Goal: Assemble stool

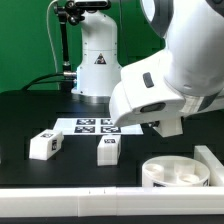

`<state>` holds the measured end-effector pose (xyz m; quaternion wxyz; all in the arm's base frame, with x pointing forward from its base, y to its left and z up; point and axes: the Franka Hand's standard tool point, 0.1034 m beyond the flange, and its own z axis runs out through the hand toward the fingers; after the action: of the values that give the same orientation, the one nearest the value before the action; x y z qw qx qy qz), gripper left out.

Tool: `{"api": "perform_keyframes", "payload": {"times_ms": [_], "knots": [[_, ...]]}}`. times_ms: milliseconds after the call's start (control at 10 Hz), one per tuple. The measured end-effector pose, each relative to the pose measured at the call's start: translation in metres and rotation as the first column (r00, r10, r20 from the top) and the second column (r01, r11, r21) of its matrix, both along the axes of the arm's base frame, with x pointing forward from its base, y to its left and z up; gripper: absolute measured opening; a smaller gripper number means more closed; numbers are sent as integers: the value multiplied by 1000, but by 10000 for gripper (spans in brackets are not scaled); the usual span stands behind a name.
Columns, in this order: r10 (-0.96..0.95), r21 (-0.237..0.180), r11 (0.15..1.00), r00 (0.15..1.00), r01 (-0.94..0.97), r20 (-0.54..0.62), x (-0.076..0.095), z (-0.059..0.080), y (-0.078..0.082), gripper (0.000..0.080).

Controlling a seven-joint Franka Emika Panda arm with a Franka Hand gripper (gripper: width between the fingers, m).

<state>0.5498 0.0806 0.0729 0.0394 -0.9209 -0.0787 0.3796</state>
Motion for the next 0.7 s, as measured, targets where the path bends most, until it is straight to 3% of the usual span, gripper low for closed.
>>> {"api": "perform_keyframes", "payload": {"times_ms": [200, 500, 700], "knots": [[7, 17, 1000, 1000, -8, 29, 8, 7, -3, 338], [-15, 27, 1000, 979, 10, 203, 37, 28, -7, 338], [-29, 35, 999, 928, 17, 372, 52, 29, -6, 338]]}}
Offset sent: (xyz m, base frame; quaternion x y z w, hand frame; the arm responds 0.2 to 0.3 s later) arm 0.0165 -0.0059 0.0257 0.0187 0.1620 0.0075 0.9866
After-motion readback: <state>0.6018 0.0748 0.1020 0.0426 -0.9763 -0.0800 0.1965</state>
